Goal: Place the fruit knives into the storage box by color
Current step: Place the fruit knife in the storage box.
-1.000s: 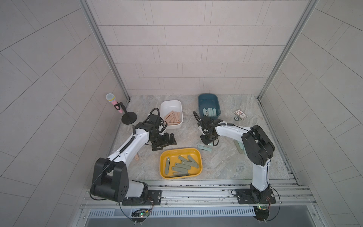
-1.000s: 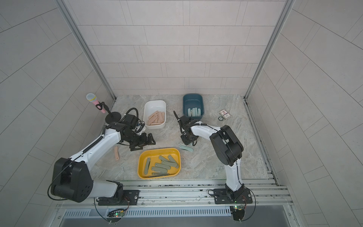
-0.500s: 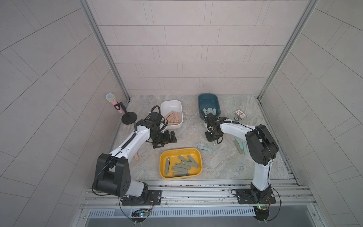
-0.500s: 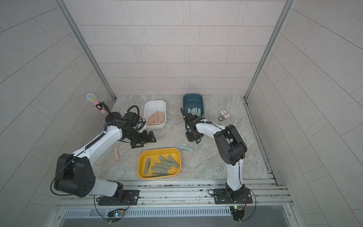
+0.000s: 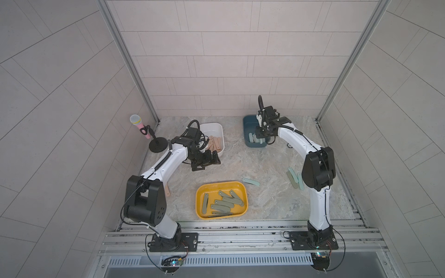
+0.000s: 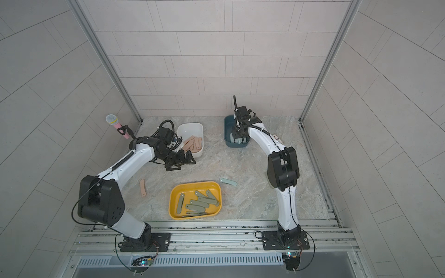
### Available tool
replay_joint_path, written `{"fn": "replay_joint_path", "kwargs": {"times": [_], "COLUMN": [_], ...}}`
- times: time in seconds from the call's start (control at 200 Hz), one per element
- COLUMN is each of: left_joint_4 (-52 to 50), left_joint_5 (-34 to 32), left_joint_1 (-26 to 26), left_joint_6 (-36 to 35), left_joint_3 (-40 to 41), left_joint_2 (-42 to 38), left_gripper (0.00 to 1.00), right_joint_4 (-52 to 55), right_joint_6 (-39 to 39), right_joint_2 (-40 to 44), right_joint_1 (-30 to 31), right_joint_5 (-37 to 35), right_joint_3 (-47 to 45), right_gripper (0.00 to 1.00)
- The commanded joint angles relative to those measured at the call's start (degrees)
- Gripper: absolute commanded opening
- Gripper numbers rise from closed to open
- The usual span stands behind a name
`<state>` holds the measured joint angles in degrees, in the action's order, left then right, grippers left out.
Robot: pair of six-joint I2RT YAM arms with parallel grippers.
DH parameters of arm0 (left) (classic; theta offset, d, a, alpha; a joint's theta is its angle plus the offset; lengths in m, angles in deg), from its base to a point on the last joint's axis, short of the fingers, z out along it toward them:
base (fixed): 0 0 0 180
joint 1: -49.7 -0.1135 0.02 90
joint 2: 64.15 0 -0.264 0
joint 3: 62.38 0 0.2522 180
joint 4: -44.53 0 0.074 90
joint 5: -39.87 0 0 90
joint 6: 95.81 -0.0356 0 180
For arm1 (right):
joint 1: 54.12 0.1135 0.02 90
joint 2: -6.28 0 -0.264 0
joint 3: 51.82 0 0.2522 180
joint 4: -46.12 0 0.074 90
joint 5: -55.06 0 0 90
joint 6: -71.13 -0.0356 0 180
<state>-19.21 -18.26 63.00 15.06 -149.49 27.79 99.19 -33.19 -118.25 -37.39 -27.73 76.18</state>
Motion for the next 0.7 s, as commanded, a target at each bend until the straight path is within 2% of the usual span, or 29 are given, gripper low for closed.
{"fn": "replay_joint_path", "kwargs": {"times": [0.0, 0.08, 0.17, 0.365, 0.48, 0.58, 0.695], "left_joint_4": [-1.87, -3.14, -3.33, -4.5, -4.73, -6.85, -8.48], "left_joint_5": [0.47, -0.86, -1.87, -2.75, -2.1, -3.34, -4.68], "left_joint_1": [0.15, -0.02, -0.02, -0.04, 0.04, 0.04, -0.03], "left_joint_6": [-1.46, -1.97, -1.79, -2.03, -1.23, -1.98, -2.1], "left_joint_3": [-2.83, -3.92, -3.88, -2.79, -1.57, -0.83, 2.05], "left_joint_2": [1.65, 2.54, 1.94, 0.13, -1.69, -4.36, -7.37], "left_gripper": [1.0, 1.0, 1.0, 1.0, 1.0, 1.0, 1.0], "right_joint_4": [3.71, 5.69, 6.37, 6.74, 5.36, 0.5, -0.46], "right_joint_6": [-0.48, -0.44, -0.44, 1.12, 1.2, 0.77, 1.8], "right_joint_2": [-7.3, -11.34, -13.34, -7.73, 1.25, 12.39, 22.27], "right_joint_1": [-1.58, -2.05, -2.56, -1.76, -0.55, 1.87, 6.72], "right_joint_5": [1.41, 1.41, 2.03, 3.26, 2.6, 2.21, 1.54], "right_joint_3": [7.77, 13.99, 16.54, 12.58, 2.81, -12.54, -26.99], "right_gripper": [0.1, 0.1, 0.14, 0.41, 0.47, 0.48, 0.49]}}
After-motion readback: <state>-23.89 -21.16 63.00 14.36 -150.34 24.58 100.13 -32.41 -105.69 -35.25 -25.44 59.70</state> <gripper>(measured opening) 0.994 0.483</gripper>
